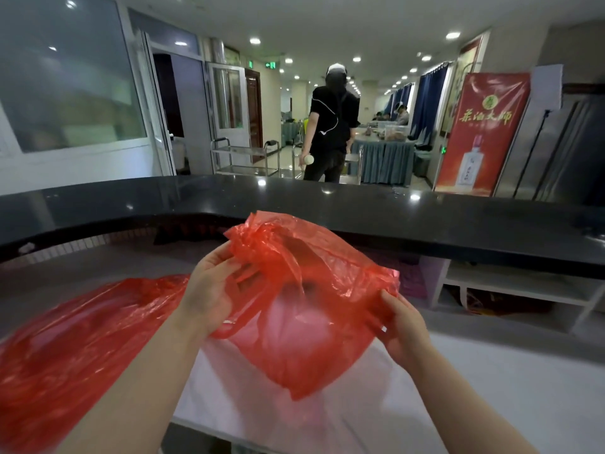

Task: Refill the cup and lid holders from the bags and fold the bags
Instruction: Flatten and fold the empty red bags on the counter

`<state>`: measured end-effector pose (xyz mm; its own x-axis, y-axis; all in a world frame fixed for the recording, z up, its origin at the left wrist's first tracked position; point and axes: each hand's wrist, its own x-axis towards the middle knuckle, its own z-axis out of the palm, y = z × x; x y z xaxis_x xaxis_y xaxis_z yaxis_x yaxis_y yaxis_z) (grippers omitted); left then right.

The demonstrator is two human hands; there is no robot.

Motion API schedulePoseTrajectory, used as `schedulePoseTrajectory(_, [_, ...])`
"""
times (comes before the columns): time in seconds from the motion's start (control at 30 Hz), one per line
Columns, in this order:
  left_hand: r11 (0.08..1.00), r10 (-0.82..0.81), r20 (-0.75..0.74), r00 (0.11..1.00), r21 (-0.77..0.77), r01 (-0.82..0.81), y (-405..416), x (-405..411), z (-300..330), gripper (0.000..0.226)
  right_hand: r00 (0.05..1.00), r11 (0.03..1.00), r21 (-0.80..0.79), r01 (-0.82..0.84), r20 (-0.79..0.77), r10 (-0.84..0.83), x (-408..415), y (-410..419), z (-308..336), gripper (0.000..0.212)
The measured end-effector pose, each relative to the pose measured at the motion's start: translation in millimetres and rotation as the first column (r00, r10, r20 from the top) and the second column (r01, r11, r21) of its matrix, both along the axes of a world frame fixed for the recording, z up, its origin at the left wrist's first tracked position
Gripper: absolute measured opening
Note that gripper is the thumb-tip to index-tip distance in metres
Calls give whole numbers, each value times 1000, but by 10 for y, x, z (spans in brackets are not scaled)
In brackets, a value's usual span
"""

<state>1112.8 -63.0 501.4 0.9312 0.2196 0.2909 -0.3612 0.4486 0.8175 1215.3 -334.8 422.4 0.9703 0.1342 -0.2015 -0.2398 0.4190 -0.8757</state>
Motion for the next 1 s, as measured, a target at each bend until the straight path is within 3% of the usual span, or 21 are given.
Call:
schedulePoseTrajectory(0.13, [998,63,-16,998,16,-63,50,129,53,28,974,993,24,118,194,-121,48,-82,362,17])
schedulePoseTrajectory(0.23, [993,110,-56,992,38,-108,85,224,51,38,896,955,55,291,334,-292,42,-170,651,29])
schedulePoseTrajectory(0.37, [969,244,-111,963,72,-238,52,298,2,38,657,813,-60,579,625,-422,-16,-239,888,24])
schedulePoseTrajectory(0.43, [957,281,-121,952,105,-269,25,292,-47,29,508,713,-39,700,730,-458,-87,-183,930,24])
schedulePoseTrajectory(0.5, [950,301,-137,944,127,-285,23,238,-114,16,391,641,14,767,782,-486,-164,-103,931,25])
schedulePoseTrajectory(0.57, [947,312,-147,939,123,-295,44,161,-195,23,329,618,10,786,840,-432,-225,-15,889,26])
schedulePoseTrajectory(0.7, [905,425,-238,874,146,-400,138,27,-339,34,324,608,-116,786,914,-244,-327,204,632,17])
schedulePoseTrajectory(0.87, [786,590,-434,681,117,-607,434,-247,-559,26,485,625,-244,742,839,-248,-401,368,359,18])
schedulePoseTrajectory(1.0, [794,590,-450,670,171,-584,499,-430,-622,28,447,548,-232,803,843,-299,-388,392,340,18])
